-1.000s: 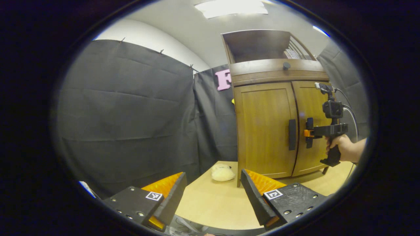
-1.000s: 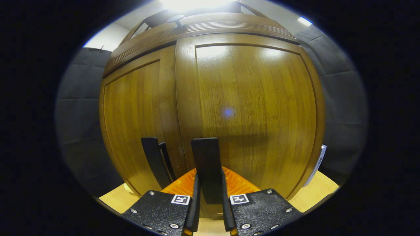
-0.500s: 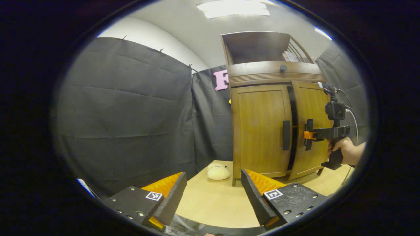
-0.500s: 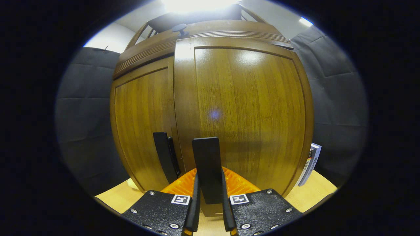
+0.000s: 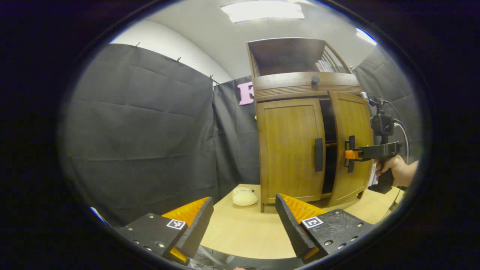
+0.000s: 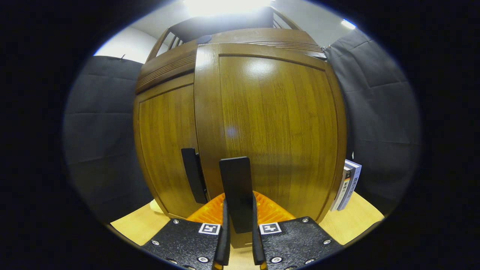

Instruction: Open the right door of the double-door shoe cabinet with the right hand, and open the left door with the left hand.

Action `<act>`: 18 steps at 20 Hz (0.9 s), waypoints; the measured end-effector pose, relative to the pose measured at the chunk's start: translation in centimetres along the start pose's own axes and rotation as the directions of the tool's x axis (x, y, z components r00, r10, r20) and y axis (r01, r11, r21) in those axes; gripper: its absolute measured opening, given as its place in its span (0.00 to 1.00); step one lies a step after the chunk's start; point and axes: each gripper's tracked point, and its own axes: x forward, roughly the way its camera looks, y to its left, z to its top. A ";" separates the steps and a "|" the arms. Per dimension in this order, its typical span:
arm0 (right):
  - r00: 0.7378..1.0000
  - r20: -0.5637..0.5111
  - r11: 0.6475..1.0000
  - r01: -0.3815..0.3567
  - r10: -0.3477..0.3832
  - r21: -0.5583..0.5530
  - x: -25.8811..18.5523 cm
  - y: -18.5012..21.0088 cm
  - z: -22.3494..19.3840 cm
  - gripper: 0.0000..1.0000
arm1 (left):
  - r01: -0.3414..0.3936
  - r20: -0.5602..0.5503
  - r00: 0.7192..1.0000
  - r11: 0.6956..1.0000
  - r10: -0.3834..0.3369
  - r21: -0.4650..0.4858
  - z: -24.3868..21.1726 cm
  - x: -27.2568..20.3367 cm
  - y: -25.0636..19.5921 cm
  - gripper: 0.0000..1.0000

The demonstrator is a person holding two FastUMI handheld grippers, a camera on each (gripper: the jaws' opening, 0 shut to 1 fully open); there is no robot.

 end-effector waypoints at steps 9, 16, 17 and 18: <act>1.000 0.008 1.000 -0.001 0.001 0.002 -0.4 -0.1 0.7 0.24 | 0.067 0.031 0.997 0.998 -0.067 0.009 0.8 -0.8 -0.8 1.00; 1.000 0.012 1.000 0.022 -0.022 0.006 -1.0 -0.7 0.8 0.23 | 0.125 0.035 0.992 0.992 -0.125 0.002 1.2 -1.1 -1.3 1.00; 1.000 0.013 1.000 0.024 -0.024 0.010 -1.1 -0.7 0.8 0.23 | 0.131 0.034 0.991 0.991 -0.131 0.001 1.2 -1.0 -1.4 1.00; 1.000 0.014 1.000 0.025 -0.025 0.013 -1.2 -0.7 0.9 0.24 | 0.136 0.033 0.990 0.991 -0.136 0.000 1.3 -1.1 -1.4 1.00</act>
